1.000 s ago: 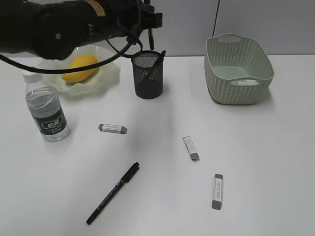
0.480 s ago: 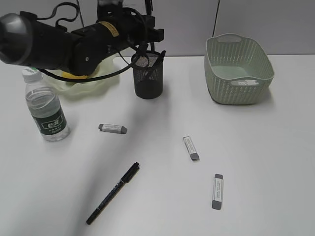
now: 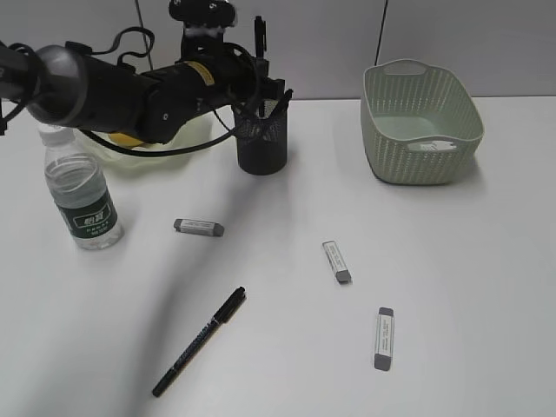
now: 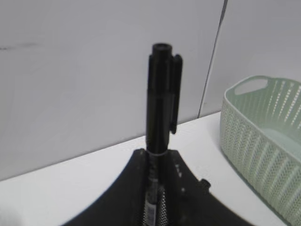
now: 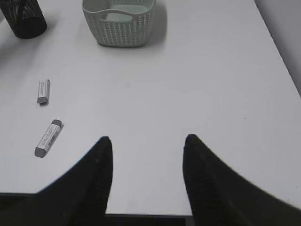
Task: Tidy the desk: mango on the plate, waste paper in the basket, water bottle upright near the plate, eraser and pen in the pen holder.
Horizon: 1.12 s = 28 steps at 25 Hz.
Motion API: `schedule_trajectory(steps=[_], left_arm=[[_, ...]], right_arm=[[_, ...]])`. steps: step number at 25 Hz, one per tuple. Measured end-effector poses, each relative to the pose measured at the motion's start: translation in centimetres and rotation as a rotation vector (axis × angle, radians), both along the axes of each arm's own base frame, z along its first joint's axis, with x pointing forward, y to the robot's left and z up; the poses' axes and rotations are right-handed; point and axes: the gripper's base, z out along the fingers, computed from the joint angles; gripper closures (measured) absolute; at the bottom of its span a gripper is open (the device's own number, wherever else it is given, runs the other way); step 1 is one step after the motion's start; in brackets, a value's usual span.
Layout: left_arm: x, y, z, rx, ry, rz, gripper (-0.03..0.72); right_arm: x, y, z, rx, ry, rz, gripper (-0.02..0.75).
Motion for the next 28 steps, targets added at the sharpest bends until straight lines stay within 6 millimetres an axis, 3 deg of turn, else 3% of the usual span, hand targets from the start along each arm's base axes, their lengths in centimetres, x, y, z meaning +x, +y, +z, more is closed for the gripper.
schedule_trajectory(steps=[3,5,8,11,16,22,28], left_arm=[[0.0,0.0,-0.4,0.011,0.014,-0.001,0.587],[0.0,0.0,-0.5,0.021,0.028,-0.001,0.53],[0.0,0.0,-0.8,0.041,0.06,0.0,0.344],[-0.1,0.1,-1.2,0.06,0.092,0.001,0.207],[-0.5,0.3,-0.8,0.124,0.137,-0.015,0.157],[-2.3,1.4,4.9,0.169,0.186,-0.006,0.153],[-6.4,3.6,12.5,0.203,0.346,0.017,0.17]], right_arm=[[0.0,0.0,0.0,0.0,0.0,0.0,0.346],[0.0,0.0,0.0,0.0,0.0,0.0,0.346],[0.0,0.0,0.0,0.0,0.0,0.0,0.346],[0.0,0.0,0.0,0.0,0.0,0.0,0.346],[0.0,0.0,0.0,0.0,0.0,0.0,0.346],[0.0,0.0,0.0,0.0,0.0,0.0,0.346],[0.0,0.0,0.0,0.0,0.0,0.0,0.346]])
